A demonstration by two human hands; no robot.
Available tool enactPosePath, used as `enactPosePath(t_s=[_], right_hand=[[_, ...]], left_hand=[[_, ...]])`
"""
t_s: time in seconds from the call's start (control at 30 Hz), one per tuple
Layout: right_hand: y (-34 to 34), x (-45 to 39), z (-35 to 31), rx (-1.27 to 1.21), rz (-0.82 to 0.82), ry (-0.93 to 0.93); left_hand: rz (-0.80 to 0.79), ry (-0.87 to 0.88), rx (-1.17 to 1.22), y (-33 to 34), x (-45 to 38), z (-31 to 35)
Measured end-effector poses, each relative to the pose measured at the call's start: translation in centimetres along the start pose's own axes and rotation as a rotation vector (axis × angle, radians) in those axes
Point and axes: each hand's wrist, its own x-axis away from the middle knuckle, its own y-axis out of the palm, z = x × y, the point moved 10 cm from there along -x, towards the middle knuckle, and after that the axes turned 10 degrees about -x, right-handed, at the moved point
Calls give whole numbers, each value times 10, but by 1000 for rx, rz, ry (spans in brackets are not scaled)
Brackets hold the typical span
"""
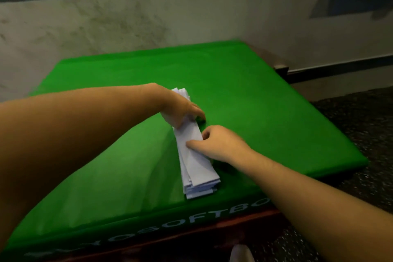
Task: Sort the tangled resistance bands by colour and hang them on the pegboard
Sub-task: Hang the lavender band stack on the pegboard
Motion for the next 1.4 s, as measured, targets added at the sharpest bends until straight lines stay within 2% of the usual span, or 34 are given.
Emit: enactPosePath(t_s=[0.17,0.4,0.57,0.67,0.8,0.87,1.03,1.17,1.27,1.4], right_hand=[[1,6,-13,74,57,-40],[3,2,-11,26,-26,49],[1,-1,-7,-10,-61,136],[7,4,-9,-40,-88,159],[16,10,-27,-88,-36,58],[20,15,-35,-119,-22,17],[30,21,-38,-15,19,-4],[33,17,-41,17,-31,-10],[28,14,-57,78,-69,-103],[14,9,-83,157,-114,-230]], left_hand=[[14,31,-68,-1,4,-2],[149,72,-8,-1,9,-12],[140,24,-164,5,10,-16],[179,17,-178,-1,15,-17],[331,15,-374,-12,29,-19],[350,30,-399,-8,35,-24],[338,-39,-330,13,52,-41],[305,-124,-286,33,73,-54],[363,-126,-290,42,98,-55],[441,-173,-157,51,151,-53]])
